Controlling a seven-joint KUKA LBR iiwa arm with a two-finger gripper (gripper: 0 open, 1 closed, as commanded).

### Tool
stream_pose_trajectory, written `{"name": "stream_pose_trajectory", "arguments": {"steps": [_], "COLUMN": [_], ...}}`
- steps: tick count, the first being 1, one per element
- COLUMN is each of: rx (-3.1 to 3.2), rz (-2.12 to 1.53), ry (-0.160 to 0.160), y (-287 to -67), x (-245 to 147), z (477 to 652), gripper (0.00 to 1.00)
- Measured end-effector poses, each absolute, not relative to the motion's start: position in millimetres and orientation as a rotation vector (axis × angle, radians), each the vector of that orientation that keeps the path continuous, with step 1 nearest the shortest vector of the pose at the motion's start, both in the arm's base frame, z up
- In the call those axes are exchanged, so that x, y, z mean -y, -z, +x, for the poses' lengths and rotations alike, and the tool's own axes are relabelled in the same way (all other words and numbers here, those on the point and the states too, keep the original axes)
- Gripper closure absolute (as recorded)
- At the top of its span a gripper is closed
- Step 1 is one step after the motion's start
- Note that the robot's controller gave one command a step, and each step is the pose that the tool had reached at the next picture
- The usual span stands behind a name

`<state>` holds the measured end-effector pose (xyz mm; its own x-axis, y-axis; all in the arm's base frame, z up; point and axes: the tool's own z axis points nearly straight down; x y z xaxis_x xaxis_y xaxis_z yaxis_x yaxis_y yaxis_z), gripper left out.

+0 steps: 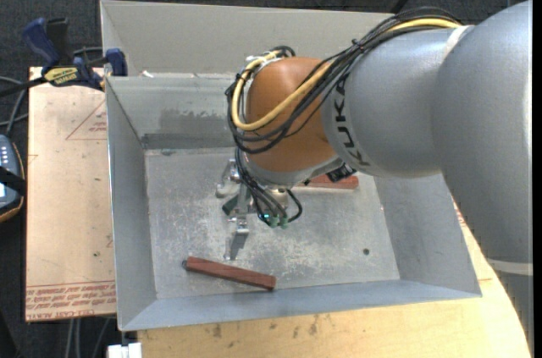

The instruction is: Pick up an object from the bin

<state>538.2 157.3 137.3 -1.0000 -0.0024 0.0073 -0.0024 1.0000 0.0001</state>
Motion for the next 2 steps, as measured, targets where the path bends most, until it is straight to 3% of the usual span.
{"name": "stream_pose_trajectory", "arguments": {"steps": [1, 2], "rx": [3.141, 3.140], "rz": [0.000, 0.180], "ry": [0.002, 0.004], "y": [-141, -81], "x": [-157, -156], "z": [540.4, 494.8], "gripper": [0.00, 1.00]}}
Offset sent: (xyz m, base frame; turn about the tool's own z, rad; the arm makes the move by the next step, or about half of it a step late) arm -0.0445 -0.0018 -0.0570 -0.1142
